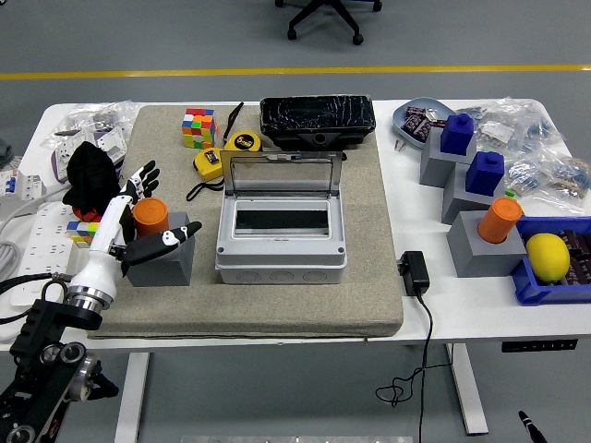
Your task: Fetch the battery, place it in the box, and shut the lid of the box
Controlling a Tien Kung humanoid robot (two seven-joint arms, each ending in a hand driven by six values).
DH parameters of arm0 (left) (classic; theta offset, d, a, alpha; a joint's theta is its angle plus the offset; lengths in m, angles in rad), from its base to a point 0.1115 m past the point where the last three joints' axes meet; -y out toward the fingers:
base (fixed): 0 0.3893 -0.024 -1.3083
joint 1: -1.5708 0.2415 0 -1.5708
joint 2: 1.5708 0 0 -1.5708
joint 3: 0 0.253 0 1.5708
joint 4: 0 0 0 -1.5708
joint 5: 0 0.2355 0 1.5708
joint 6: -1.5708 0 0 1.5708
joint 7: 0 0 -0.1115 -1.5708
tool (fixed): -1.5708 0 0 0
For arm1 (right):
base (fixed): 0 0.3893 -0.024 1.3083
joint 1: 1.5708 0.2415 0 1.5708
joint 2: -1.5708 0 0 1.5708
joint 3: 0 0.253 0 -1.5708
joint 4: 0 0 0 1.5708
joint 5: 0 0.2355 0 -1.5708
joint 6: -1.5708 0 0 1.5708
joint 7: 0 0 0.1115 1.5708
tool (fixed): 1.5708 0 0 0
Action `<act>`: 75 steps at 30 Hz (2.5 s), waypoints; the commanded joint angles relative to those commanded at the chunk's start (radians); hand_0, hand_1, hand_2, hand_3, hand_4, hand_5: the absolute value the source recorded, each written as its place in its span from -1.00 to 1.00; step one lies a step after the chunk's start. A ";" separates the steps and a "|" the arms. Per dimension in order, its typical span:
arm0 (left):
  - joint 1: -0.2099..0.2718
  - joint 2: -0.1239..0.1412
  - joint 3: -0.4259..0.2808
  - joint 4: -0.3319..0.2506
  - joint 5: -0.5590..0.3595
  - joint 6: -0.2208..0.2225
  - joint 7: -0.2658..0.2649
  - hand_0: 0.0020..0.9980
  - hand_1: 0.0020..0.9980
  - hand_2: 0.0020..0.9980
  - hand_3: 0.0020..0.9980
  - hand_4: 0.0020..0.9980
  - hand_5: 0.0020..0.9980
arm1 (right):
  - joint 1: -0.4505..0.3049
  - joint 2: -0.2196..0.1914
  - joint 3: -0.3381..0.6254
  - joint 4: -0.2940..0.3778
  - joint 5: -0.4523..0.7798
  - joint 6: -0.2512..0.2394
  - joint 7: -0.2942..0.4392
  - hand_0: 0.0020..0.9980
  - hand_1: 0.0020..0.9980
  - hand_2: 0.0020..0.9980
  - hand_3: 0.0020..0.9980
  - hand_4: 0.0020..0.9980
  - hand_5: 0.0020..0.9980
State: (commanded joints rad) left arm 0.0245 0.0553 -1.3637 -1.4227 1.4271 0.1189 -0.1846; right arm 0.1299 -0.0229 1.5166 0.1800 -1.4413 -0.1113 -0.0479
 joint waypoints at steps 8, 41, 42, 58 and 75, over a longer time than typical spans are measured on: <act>-0.006 -0.005 0.008 0.025 -0.006 0.038 -0.020 0.65 0.84 0.69 0.60 1.00 -0.91 | -0.001 0.001 0.005 0.000 -0.003 0.001 0.001 0.78 0.72 0.60 0.60 1.00 1.00; -0.030 -0.021 0.022 0.086 -0.016 0.095 -0.047 -0.57 -0.48 -0.50 -0.53 1.00 -1.00 | 0.000 -0.002 0.005 0.000 -0.006 0.002 0.000 0.77 0.71 0.59 0.60 1.00 1.00; -0.031 -0.021 0.023 0.087 -0.013 0.098 -0.047 -0.57 -0.48 -0.50 -0.53 1.00 -1.00 | 0.000 -0.002 0.004 0.000 -0.005 0.002 0.000 0.77 0.71 0.59 0.60 1.00 1.00; -0.042 -0.026 0.030 0.102 0.003 0.136 -0.054 -0.78 -0.87 -0.81 -0.85 1.00 -1.00 | 0.000 -0.001 0.006 0.000 -0.005 0.002 0.000 0.77 0.71 0.59 0.60 1.00 1.00; -0.061 -0.026 0.031 0.076 0.029 0.190 -0.061 -0.84 -0.96 -0.90 -0.95 1.00 -1.00 | 0.002 0.000 0.007 0.000 -0.002 0.002 0.002 0.77 0.71 0.59 0.60 1.00 1.00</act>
State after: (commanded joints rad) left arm -0.0366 0.0289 -1.3329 -1.3471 1.4556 0.3092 -0.2453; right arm 0.1315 -0.0229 1.5233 0.1800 -1.4431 -0.1095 -0.0464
